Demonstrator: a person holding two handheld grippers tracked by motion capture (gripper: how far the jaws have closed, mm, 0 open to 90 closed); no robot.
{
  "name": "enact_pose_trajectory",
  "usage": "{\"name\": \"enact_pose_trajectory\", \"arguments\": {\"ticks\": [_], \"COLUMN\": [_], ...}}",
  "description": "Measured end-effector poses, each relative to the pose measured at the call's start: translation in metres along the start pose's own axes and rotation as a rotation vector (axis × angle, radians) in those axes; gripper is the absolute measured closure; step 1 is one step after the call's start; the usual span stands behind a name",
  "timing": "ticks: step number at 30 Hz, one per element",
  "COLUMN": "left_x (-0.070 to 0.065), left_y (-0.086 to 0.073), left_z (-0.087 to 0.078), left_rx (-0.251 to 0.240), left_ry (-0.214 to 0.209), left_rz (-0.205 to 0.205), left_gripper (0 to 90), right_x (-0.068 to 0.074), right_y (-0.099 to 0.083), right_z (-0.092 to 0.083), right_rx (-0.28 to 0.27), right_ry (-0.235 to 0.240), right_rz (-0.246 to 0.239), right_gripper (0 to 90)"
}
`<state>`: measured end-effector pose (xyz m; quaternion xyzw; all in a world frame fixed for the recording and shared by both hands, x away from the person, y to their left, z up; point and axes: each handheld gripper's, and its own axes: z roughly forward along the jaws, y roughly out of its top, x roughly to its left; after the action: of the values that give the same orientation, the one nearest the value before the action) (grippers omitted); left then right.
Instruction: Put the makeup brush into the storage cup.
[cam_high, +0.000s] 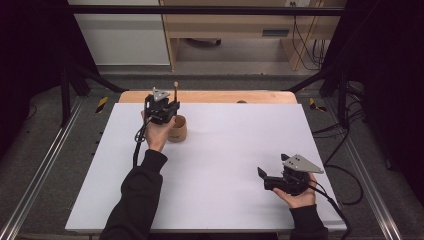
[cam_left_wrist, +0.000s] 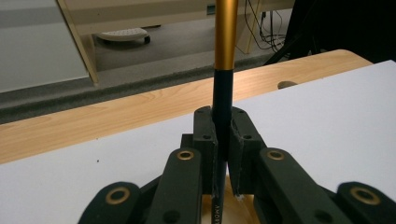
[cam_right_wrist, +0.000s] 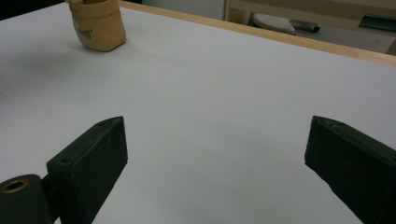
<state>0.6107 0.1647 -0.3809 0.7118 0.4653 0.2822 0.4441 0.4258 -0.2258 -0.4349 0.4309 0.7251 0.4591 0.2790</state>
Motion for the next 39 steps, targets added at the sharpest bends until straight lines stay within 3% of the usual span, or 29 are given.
{"name": "enact_pose_trajectory", "arguments": {"ticks": [6, 16, 27, 39], "left_x": [-0.004, -0.003, -0.004, -0.005], "left_y": [-0.005, -0.020, -0.033, -0.038], "left_z": [0.006, 0.011, 0.014, 0.013], "left_rx": [0.026, 0.046, 0.071, 0.089], "left_ry": [0.006, 0.000, 0.006, -0.002], "left_rz": [0.023, 0.009, 0.021, 0.024], "left_gripper": [82.7, 82.7, 82.6, 82.6], "right_x": [0.001, 0.001, 0.001, 0.002], "right_y": [-0.001, -0.001, -0.001, -0.002], "right_z": [0.001, 0.002, 0.002, 0.003], "right_rx": [0.005, 0.005, 0.011, 0.012], "right_ry": [0.004, 0.003, 0.002, 0.003], "right_rz": [-0.001, -0.006, -0.008, -0.008], "right_gripper": [6.0, 6.0, 6.0, 6.0]}}
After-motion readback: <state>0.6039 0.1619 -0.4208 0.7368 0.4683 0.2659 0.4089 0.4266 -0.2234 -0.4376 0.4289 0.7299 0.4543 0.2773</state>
